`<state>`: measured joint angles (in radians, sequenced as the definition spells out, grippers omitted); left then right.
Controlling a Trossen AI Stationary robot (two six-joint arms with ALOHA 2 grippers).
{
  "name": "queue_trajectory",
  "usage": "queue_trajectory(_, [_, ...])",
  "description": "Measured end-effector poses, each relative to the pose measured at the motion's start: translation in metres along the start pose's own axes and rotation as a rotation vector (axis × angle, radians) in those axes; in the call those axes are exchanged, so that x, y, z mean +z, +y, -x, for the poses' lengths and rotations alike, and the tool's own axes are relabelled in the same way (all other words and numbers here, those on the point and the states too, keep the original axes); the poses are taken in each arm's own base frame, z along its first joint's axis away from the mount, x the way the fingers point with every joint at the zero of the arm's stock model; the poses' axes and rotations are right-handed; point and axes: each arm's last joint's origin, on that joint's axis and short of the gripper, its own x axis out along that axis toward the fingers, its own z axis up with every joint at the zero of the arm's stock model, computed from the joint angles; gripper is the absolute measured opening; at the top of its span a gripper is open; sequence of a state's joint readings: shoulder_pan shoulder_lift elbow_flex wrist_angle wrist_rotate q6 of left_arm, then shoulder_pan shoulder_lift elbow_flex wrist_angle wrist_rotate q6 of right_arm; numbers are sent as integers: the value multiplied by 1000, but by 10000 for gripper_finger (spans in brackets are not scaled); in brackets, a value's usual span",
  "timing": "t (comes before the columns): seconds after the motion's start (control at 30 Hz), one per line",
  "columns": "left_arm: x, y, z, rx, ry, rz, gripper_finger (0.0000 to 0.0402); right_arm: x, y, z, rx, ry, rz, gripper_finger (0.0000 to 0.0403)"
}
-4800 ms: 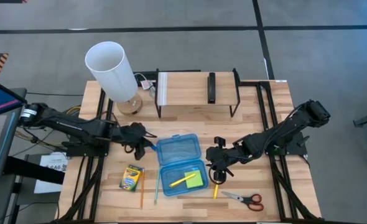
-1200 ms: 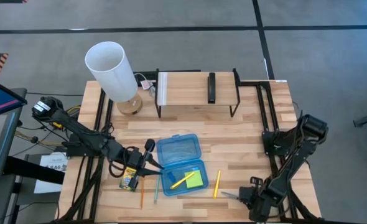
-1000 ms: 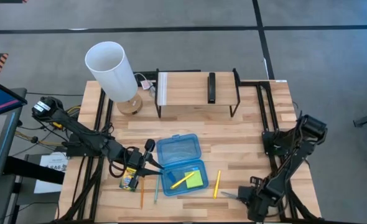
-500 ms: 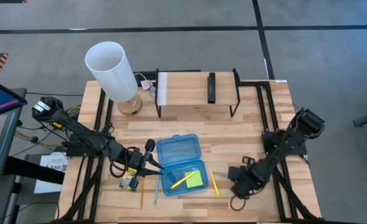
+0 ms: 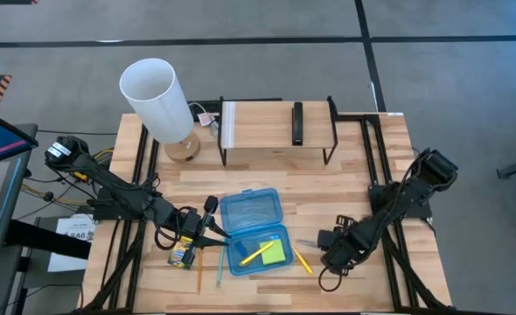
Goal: Pack school essentials
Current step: Put the black scissors into the blue supply box
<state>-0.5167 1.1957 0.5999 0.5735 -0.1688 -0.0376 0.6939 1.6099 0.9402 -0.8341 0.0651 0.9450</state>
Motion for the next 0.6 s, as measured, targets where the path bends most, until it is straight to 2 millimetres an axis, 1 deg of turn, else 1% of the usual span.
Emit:
queue_trajectory(0.13, [0, 0, 0, 0, 2, 0, 66, 7, -1, -3, -11, -44, -9, 262])
queue_trajectory(0.27, [-1, 0, 0, 0, 5, 1, 66, 14, 1, -7, 10, -68, -13, 270])
queue_trajectory(0.53, [-2, 0, 0, 1, 17, 8, 66, 16, 2, -37, -80, 32, 20, 271])
queue_trajectory(0.6, [-2, 0, 0, 1, 20, 8, 66, 16, 2, -41, -99, 61, 21, 270])
